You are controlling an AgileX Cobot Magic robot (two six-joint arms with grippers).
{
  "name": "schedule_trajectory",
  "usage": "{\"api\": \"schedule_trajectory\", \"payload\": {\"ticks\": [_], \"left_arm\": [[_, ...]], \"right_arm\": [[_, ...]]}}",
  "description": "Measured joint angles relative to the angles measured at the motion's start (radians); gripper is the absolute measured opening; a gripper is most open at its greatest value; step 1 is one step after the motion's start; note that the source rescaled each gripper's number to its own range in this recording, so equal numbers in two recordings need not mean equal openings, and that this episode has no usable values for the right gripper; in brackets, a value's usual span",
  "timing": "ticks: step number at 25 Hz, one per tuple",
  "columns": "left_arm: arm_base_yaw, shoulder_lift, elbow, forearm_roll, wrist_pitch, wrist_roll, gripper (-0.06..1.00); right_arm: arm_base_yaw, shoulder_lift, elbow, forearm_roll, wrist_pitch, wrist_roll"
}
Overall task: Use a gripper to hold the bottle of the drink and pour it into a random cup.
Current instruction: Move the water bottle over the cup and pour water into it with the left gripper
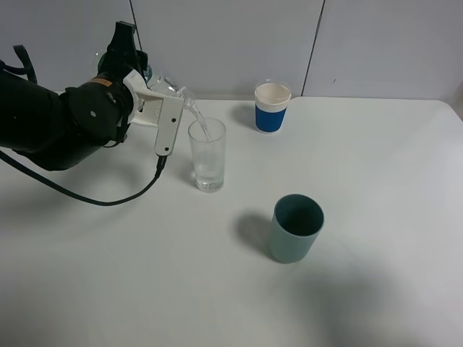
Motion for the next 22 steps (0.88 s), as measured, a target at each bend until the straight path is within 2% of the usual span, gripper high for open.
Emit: {"api": "schedule_trajectory", "payload": {"ticks": [22], "left_arm": [[0.0, 0.0, 0.0, 0.0, -0.003, 0.027, 0.05]], "right_arm": [[0.0, 0.0, 0.0, 0.0, 0.0, 0.0]]}}
